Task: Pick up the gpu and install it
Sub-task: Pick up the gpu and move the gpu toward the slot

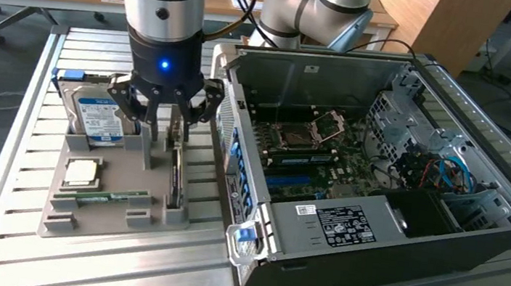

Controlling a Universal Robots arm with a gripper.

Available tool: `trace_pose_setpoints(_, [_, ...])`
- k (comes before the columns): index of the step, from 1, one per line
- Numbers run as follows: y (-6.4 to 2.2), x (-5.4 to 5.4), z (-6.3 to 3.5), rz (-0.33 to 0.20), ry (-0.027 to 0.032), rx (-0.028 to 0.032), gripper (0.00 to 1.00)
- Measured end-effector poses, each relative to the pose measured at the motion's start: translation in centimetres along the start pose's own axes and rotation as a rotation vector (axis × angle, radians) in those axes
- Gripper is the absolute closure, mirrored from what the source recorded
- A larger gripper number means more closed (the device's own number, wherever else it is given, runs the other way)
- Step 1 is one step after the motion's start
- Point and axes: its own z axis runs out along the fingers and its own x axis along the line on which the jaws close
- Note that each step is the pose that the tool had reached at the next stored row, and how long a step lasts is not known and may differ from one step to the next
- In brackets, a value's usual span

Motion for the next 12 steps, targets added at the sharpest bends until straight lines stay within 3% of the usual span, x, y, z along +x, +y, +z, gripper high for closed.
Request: trace_pose_setpoints(12, [-0.04,0.02,0.8,0.0,0.0005,0.0005,0.51])
